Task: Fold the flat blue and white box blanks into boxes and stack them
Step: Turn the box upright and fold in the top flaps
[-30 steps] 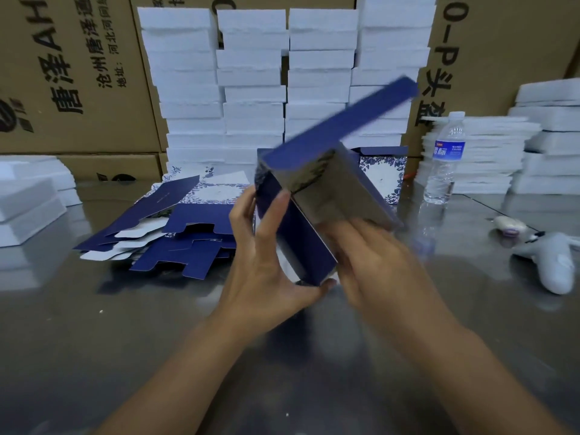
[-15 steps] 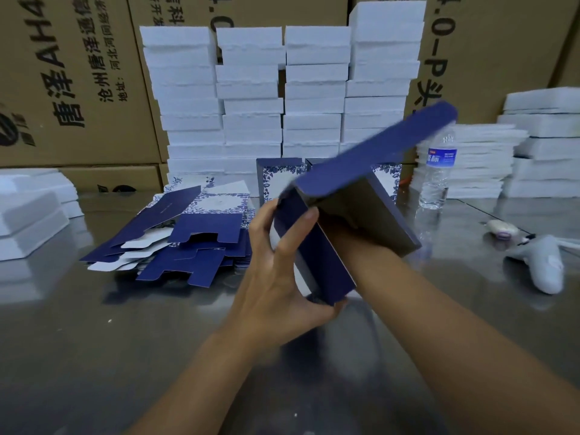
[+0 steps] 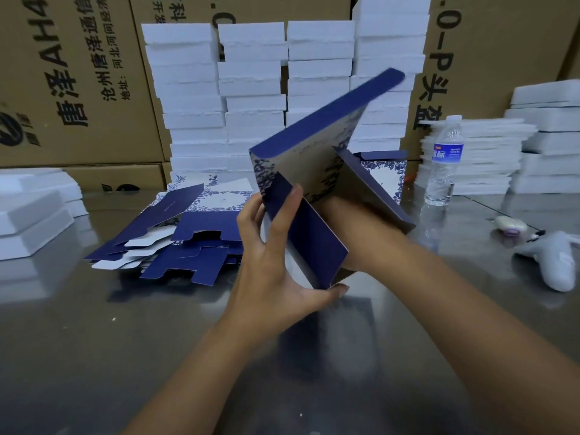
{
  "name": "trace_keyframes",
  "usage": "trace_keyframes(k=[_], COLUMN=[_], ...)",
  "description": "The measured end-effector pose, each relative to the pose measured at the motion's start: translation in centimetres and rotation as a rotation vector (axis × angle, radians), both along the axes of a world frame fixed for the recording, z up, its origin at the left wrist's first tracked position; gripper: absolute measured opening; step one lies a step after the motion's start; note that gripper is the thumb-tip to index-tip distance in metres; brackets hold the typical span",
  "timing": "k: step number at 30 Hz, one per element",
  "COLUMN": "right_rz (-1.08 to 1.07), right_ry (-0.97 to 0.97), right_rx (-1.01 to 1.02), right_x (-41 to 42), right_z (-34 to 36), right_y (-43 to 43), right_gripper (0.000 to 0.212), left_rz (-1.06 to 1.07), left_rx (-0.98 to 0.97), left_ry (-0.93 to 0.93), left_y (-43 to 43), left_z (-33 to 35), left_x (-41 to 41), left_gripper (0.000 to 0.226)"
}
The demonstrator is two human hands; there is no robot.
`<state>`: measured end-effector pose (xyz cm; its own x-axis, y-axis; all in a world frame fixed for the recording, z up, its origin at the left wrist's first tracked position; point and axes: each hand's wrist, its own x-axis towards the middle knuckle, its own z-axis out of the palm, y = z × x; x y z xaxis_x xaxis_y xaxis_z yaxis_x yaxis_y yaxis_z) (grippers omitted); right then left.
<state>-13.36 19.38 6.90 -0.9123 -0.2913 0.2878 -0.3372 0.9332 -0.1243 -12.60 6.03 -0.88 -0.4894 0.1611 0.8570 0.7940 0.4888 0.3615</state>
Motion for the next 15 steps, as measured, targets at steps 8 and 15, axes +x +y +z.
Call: trace_keyframes(k=[8, 15], right_rz=[0.379, 0.250], right_ry=[0.820, 0.917], right_rx=[-0.671, -0.383], right_x=[2.8, 2.0], right_z=[-3.5, -6.6], right_y=[1.5, 1.6], right_gripper=[0.032, 0.026], left_rz=[0.113, 0.061], left_rx=[0.145, 0.094], left_ry=[-0.114, -0.122], left_y=[0.2, 0.2], left_z=[0.7, 0.7], left_x=[0.1, 0.1], left_gripper=[0.089, 0.063])
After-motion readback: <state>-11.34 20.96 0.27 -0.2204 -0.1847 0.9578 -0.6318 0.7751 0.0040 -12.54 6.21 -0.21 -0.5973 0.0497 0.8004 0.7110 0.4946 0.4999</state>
